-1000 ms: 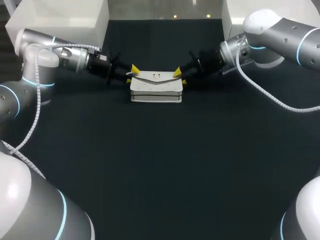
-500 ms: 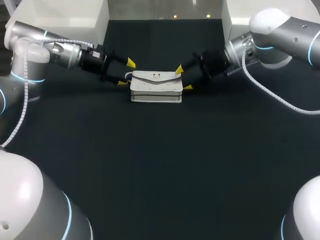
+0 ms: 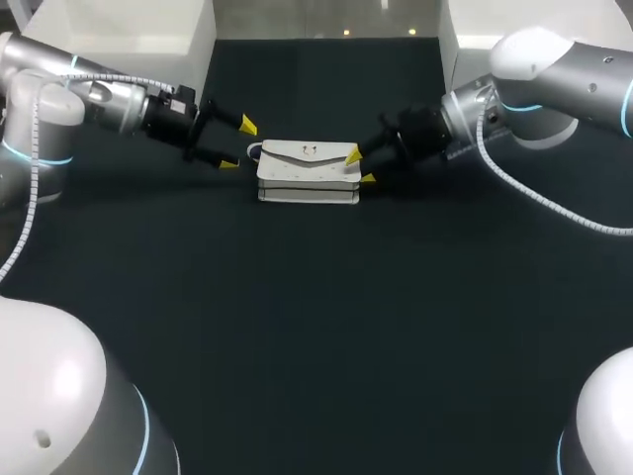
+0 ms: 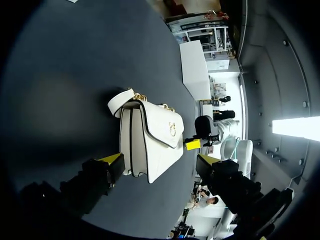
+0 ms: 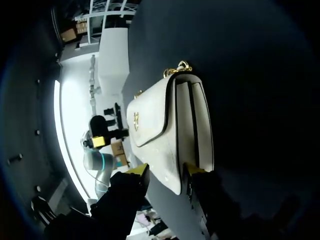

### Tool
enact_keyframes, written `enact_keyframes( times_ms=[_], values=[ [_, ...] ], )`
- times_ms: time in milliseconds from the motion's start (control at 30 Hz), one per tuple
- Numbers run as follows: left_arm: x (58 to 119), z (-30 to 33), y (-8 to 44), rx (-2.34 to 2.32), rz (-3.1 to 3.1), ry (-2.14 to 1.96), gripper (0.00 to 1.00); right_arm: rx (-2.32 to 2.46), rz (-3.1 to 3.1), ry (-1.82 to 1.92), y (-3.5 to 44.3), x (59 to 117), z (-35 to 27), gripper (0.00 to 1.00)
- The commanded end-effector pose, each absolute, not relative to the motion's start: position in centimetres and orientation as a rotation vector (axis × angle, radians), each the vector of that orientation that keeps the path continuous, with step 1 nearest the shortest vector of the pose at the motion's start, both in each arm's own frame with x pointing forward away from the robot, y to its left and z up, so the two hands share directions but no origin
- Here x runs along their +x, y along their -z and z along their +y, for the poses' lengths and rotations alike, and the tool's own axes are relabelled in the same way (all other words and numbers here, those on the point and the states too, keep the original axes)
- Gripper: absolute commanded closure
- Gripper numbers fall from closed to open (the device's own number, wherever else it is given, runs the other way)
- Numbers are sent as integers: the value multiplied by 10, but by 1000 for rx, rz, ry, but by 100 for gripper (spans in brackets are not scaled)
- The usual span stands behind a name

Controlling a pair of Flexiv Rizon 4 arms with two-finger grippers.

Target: Pick up the bag, open it, inspect its contents, close it, and place it on the opposite side

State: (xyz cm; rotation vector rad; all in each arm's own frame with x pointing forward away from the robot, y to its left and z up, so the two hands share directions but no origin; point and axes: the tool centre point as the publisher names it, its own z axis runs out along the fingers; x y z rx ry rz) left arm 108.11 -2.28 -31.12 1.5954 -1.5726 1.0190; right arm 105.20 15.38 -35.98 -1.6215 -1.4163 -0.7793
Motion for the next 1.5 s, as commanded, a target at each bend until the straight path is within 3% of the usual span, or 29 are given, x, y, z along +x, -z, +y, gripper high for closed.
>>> enact_keyframes(
  times_ms=[33, 67, 133, 1000, 1500],
  values=[
    [1074, -18, 308, 1626, -1564, -1055, 0, -1605, -1411, 766, 366, 1062, 156, 64],
    [1073, -17, 308, 1627, -1564, -1055, 0, -1606, -1410, 765, 366, 1062, 156, 66],
    [1073, -14, 307, 1633, -1574, -1047, 0, -1607, -1406, 766, 366, 1064, 156, 100],
    [1073, 38, 288, 1735, -1849, -603, 0, -1597, -1526, 745, 359, 1067, 65, 100],
    [1073, 41, 287, 1727, -1868, -581, 0, -1597, -1526, 745, 359, 1067, 65, 100]
  ],
)
